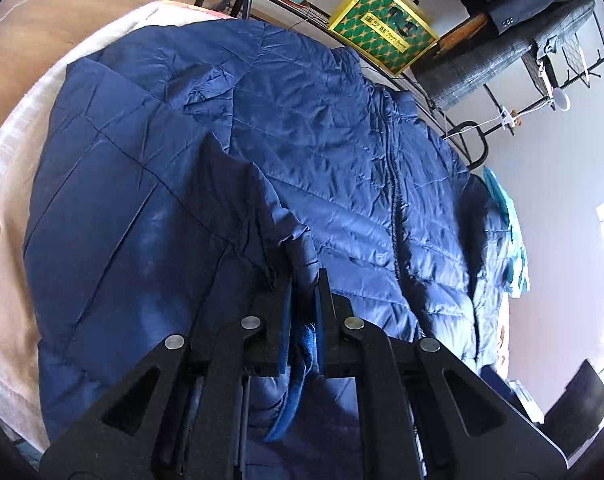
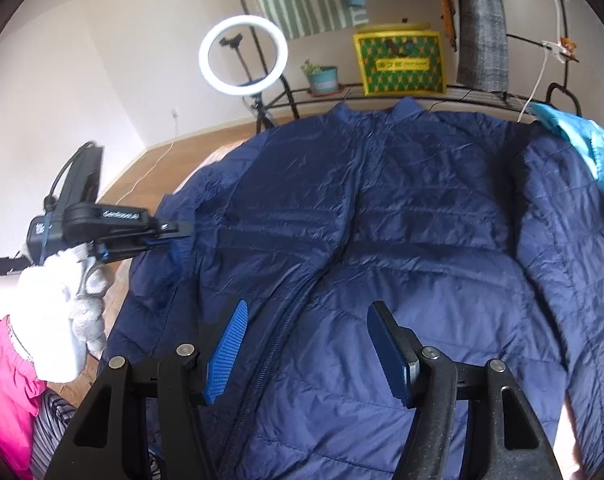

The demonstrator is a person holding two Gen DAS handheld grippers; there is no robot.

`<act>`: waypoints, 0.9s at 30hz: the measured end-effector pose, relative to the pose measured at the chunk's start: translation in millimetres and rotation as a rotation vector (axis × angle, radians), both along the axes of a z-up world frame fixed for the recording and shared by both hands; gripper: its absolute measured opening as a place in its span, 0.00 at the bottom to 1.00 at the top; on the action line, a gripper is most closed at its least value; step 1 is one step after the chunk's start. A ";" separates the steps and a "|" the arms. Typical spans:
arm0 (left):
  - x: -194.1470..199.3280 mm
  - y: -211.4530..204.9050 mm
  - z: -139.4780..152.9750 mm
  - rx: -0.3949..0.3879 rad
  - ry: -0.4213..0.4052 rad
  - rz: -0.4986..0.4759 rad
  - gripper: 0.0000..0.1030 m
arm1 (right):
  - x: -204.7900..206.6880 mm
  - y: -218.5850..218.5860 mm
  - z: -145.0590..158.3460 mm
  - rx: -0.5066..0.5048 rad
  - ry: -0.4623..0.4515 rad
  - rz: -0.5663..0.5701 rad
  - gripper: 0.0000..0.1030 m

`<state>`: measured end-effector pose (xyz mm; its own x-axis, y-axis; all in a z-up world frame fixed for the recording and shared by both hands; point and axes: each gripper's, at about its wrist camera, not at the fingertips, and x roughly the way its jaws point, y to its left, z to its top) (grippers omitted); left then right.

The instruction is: Fold large clothes

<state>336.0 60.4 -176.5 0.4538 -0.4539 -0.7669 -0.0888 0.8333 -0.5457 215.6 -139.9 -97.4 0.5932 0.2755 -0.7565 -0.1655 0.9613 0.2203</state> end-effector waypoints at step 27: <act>-30.9 148.8 68.0 0.132 -0.211 0.343 0.27 | 142.3 150.3 -68.7 0.106 0.292 0.213 0.07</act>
